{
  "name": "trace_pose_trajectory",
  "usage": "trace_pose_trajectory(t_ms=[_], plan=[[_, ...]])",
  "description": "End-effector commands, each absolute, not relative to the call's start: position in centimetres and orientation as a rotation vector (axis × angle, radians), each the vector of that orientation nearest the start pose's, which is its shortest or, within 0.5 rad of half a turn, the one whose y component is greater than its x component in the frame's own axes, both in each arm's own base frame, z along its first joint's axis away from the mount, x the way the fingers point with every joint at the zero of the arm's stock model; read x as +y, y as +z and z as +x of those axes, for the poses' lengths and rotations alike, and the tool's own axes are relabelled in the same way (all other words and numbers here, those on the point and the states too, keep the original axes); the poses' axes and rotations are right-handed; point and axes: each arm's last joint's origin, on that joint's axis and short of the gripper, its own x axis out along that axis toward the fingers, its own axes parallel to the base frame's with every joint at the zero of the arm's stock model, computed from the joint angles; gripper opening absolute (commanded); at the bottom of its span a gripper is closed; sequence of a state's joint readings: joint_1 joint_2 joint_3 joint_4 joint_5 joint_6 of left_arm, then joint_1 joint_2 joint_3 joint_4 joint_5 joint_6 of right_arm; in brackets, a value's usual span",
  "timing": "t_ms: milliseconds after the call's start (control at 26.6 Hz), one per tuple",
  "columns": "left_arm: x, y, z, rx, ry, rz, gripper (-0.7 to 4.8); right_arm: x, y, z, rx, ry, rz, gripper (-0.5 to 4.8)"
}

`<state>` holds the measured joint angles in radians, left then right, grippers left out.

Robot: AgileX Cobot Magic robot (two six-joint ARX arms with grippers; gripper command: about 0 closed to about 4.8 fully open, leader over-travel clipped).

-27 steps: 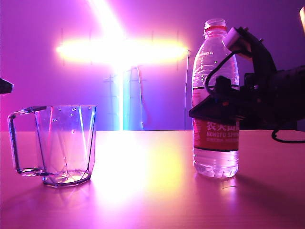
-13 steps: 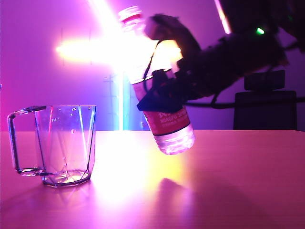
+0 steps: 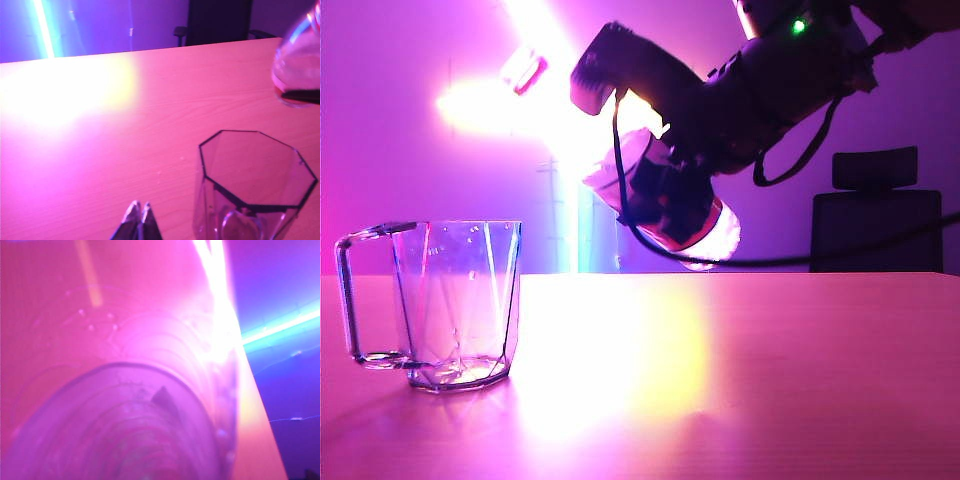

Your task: Pick up the mineral water bottle on the table and pour water into the mug until it's half full.

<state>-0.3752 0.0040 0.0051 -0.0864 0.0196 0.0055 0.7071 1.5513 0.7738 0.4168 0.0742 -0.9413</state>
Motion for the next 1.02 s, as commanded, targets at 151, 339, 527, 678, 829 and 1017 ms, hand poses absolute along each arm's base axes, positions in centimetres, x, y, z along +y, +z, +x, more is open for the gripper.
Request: trace_pose_trajectory(t_ms=[151,339,527,678,829,1017], plan=[[-3.6,15.9,9.0,0.069,-0.399,0.016,-0.02,22.2,20.7,25.3,-0.036,0.646,-1.165,2.62],[-3.6,15.9,9.0,0.068,-0.399,0.016,-0.02,23.0,20.5,25.1,-0.066,0.651,-1.274,2.62],[-3.7,15.9,9.0,0.068,-0.402,0.016,-0.02,23.5,20.7,24.6,-0.084,0.602,-1.387,2.62],[-3.7,15.9,9.0,0.068,-0.402,0.016,-0.02,23.7,21.0,24.5,-0.115,0.542,-1.451,2.62],[-3.7,15.9,9.0,0.068,-0.402,0.016,-0.02,23.8,21.3,24.4,-0.124,0.485,-1.517,2.62],[-3.7,15.9,9.0,0.069,-0.402,0.016,-0.02,23.8,21.4,24.3,-0.115,0.452,-1.543,2.61]])
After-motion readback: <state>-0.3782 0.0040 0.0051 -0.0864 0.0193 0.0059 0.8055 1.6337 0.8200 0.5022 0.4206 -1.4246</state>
